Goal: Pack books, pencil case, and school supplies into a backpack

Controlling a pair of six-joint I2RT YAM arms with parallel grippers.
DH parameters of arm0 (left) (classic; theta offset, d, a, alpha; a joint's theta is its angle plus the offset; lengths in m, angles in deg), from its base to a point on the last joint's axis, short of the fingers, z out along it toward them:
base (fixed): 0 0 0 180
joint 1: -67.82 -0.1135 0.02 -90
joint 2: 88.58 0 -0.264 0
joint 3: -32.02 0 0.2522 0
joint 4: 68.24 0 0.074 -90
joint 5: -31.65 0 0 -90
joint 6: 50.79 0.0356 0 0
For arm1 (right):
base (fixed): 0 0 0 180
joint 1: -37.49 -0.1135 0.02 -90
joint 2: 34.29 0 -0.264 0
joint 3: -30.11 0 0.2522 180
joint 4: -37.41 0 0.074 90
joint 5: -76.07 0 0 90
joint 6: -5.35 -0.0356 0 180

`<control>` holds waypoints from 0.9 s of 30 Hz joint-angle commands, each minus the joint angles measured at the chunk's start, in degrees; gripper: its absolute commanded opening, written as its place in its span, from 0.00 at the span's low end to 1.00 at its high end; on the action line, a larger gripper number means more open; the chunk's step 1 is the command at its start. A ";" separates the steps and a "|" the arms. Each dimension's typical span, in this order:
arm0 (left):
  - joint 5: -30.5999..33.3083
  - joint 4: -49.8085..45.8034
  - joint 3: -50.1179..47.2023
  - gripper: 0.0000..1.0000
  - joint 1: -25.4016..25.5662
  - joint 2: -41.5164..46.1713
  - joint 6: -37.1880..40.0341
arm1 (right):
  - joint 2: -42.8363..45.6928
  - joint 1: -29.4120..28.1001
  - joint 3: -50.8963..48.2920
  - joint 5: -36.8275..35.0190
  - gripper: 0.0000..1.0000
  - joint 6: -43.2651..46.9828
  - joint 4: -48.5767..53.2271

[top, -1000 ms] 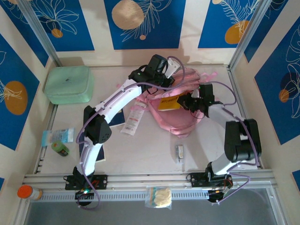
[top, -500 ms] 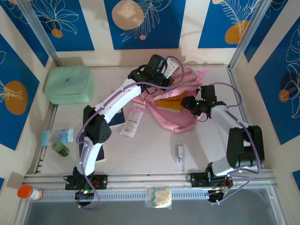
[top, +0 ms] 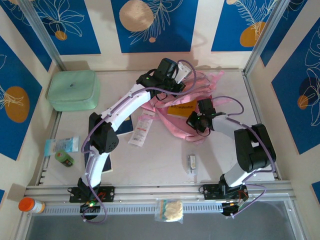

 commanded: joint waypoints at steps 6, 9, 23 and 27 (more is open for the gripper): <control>-2.16 5.50 1.72 0.00 0.00 3.27 1.03 | -3.11 3.72 4.88 -9.68 0.00 -2.91 -7.00; -2.60 5.58 1.72 0.00 -0.04 3.29 0.90 | -3.30 6.32 5.58 -9.51 0.00 -2.90 -8.18; -1.26 3.15 0.75 0.00 -0.03 2.54 -0.05 | 23.46 6.05 -3.81 -3.72 0.06 3.81 8.60; -2.26 4.10 -4.80 0.00 -0.03 4.12 -2.89 | 34.95 5.52 -1.67 -4.35 0.12 5.38 22.65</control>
